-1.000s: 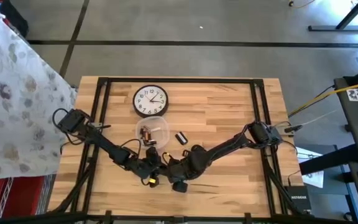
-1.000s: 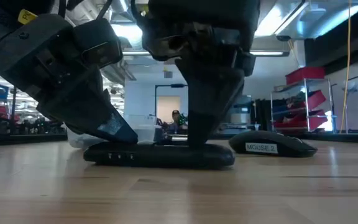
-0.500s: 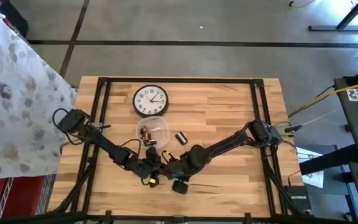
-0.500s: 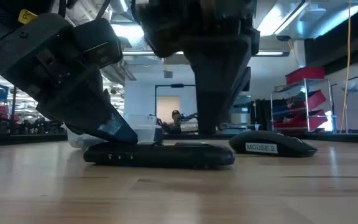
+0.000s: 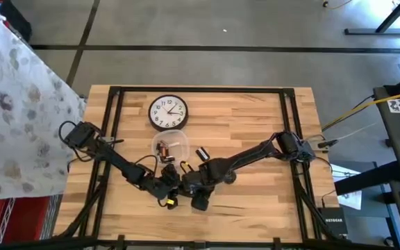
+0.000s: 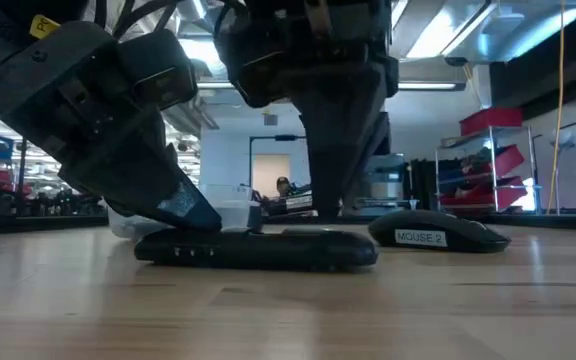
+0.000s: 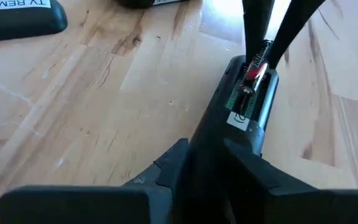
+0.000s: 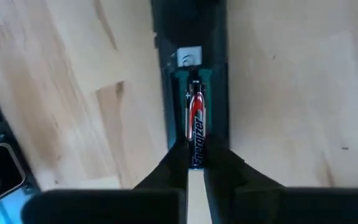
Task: Insert battery
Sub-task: Insert the silver battery into the remote control
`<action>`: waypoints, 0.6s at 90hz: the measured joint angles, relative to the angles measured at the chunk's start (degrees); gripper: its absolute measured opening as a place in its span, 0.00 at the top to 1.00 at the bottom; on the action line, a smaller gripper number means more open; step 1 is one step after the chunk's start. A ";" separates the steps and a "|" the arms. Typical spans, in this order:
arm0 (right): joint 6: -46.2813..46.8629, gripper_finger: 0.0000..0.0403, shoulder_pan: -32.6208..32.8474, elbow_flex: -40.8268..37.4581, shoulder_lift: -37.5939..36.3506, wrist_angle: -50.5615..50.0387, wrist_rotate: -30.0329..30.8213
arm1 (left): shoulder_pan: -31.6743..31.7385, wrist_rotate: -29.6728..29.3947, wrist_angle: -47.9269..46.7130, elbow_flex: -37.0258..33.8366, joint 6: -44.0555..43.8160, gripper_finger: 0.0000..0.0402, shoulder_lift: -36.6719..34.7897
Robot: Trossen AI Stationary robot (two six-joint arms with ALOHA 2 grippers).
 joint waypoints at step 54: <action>-0.48 0.99 -2.15 2.11 3.75 -2.30 -3.00 | 0.00 -0.19 0.02 0.02 0.72 0.81 0.01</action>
